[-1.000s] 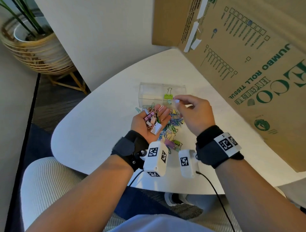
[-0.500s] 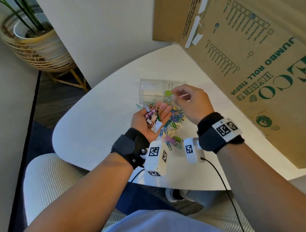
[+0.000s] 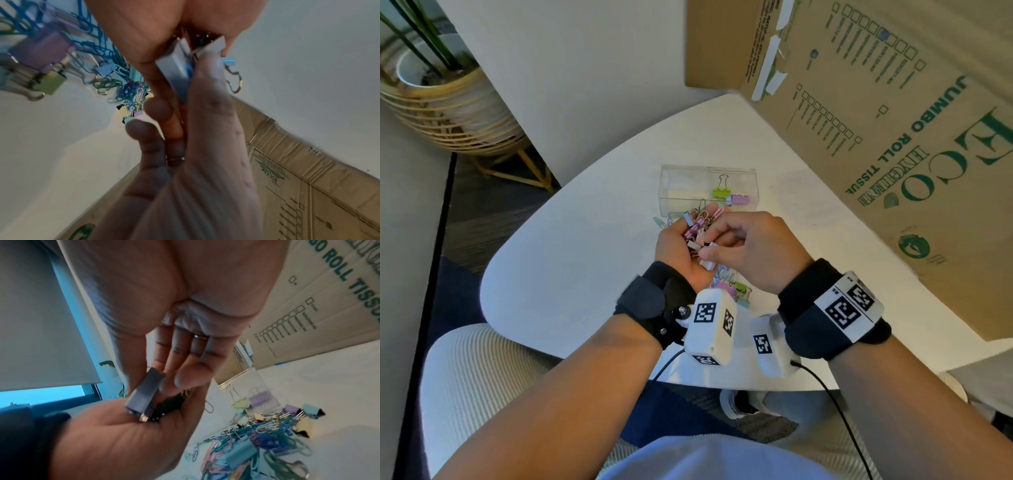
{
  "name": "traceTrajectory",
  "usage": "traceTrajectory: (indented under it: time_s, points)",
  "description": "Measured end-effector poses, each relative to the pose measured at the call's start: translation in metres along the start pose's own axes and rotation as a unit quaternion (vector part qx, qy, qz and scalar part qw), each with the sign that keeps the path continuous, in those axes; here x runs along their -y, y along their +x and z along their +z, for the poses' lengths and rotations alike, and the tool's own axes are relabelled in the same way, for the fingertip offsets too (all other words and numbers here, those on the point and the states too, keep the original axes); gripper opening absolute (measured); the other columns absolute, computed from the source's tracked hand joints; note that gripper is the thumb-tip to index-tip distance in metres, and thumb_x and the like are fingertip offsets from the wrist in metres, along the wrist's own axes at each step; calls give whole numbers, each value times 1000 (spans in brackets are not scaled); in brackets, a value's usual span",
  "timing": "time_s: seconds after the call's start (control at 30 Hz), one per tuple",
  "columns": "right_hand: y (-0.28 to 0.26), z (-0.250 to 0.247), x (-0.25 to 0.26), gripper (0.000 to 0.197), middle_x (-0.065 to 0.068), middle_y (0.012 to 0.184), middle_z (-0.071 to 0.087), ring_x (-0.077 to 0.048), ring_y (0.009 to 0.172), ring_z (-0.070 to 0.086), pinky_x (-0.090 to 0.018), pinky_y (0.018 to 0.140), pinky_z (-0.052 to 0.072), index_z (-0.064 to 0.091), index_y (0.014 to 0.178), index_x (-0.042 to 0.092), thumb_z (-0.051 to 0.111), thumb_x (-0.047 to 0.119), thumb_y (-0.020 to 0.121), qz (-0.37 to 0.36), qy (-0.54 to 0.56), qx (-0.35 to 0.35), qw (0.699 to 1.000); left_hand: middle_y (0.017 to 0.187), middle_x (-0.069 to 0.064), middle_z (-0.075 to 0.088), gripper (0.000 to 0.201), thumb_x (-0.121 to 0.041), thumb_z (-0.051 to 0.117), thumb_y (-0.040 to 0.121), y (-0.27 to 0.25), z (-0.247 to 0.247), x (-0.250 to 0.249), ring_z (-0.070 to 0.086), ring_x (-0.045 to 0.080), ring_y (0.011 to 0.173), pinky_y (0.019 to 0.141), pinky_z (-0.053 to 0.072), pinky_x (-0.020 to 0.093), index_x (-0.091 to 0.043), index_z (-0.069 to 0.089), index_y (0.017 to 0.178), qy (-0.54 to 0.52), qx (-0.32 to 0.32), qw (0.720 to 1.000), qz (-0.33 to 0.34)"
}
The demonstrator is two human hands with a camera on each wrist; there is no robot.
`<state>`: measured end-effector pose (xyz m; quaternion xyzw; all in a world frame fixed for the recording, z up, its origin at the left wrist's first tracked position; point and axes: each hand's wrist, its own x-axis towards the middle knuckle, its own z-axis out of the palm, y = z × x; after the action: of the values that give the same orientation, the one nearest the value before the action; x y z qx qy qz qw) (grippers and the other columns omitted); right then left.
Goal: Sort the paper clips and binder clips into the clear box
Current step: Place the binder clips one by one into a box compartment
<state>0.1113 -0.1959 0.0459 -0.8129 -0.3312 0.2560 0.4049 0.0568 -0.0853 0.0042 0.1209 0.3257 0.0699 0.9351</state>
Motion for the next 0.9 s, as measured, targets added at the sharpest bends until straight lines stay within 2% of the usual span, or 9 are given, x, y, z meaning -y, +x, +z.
traceTrajectory:
  time_s: [0.07,0.13,0.17,0.23,0.3,0.47,0.6,0.7,0.9]
  points:
    - [-2,-2,-1,9,2,68,71,-9,61,63,-31,68,56,74,84,23,79,25,77,7,40,-3,999,88,18,70,35,-24,36,98,-1,0,-1,71,34,74,59,59,41,-4,64,95,-3,-1,1000,7]
    - [-6,-5,-2,8,-3,66,69,-14,56,60,-34,62,56,75,85,19,78,23,78,14,93,-4,996,98,18,66,36,-24,34,98,0,-4,-1,65,35,90,82,55,45,-3,64,97,3,-5,1000,18]
    - [-8,-6,-3,9,-7,65,68,-17,54,59,-34,59,55,75,86,15,78,20,79,18,129,-7,991,105,19,64,37,-24,33,98,1,-6,-2,60,37,99,93,47,46,-3,63,99,7,-11,1000,19]
    - [-10,-10,-5,10,-13,64,66,-22,52,57,-34,57,54,74,88,9,76,15,80,29,203,-18,979,119,22,58,39,-23,31,98,0,-9,-1,53,38,109,98,40,47,-2,63,98,5,-24,1000,20]
    - [-9,-12,-7,14,-18,65,64,-22,50,57,-34,56,55,72,92,5,75,13,81,39,244,-27,969,122,22,58,40,-23,29,99,-1,-8,0,55,37,104,88,46,44,-2,63,96,1,-27,999,22]
    - [-5,-14,-7,9,-14,62,64,-17,49,58,-28,53,56,69,89,4,71,9,82,42,298,-24,953,88,16,70,41,-24,30,100,2,-4,1,67,28,75,60,58,33,-3,64,92,4,-28,999,21]
    - [-4,-12,-10,8,-6,63,68,-14,50,61,-25,54,56,70,89,6,69,6,82,33,322,-23,946,80,17,69,40,-23,31,100,1,-3,1,69,27,60,54,59,33,-1,65,92,-2,-23,1000,12]
    - [-3,-12,-10,10,5,72,73,-11,53,62,-20,55,55,69,92,5,63,-1,85,16,342,-22,939,77,16,68,38,-22,31,99,1,-3,2,68,26,59,52,57,30,-1,63,94,-2,-16,1000,18]
    - [-3,-15,-6,16,6,76,74,-8,64,66,-19,60,53,70,94,4,67,-6,82,-23,313,-35,949,76,17,68,38,-24,34,100,-1,-1,0,67,28,59,51,57,33,1,62,94,-26,-9,1000,12]
